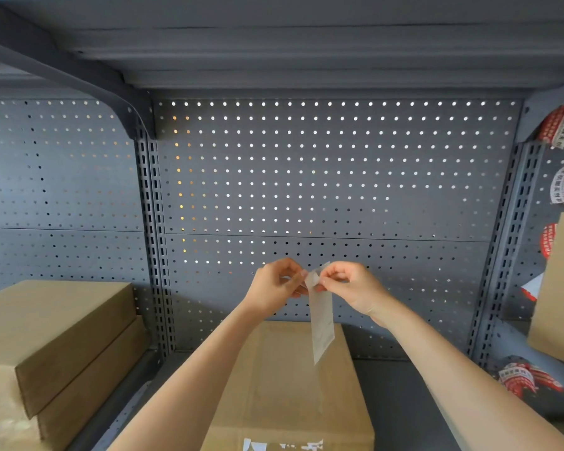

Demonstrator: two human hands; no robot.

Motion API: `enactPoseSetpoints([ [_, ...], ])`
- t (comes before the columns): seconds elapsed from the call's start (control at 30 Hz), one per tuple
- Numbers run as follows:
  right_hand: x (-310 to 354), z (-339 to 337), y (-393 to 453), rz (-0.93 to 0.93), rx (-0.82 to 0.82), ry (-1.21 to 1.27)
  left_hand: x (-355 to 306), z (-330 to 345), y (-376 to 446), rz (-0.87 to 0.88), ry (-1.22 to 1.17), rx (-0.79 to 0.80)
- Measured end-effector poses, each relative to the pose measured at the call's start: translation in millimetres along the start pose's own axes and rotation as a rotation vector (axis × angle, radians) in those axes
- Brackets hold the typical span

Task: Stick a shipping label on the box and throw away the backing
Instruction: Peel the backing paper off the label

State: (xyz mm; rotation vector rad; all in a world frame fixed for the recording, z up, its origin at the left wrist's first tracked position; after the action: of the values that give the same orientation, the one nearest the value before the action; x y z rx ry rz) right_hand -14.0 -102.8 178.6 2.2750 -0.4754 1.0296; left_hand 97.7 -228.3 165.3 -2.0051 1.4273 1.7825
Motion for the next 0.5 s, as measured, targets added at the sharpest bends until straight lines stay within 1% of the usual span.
enactPoseSetpoints([
  [0.13,-5,-5,-1,0.031,-0.015,0.002,0,-3,-2,-0.009,-0.031,-0.009],
  [0.33,-13,-14,-1,0.065,-0.048,0.009,8,-8,-2,-0.102,-0.164,-0.062],
  [0.43,-15,-15,-2,0.076,-0.059,0.043,10,-6,-2,-0.113,-0.19,-0.058],
  [0.5,-14,-13,-1,0.077,-0.037,0.067,9,-2,-1,-0.107,-0.185,-0.038],
])
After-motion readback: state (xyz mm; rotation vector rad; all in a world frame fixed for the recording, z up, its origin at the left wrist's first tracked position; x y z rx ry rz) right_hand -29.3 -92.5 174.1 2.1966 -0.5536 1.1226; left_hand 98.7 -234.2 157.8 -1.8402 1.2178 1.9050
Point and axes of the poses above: each hand's wrist, its own y-axis towards the middle knuckle, its own z-axis out of the palm, x = y × z, the point moved 2 cm from there along y, towards the middle knuckle, and after that the axes turned 4 degrees about -x, right-handed, at the moved point
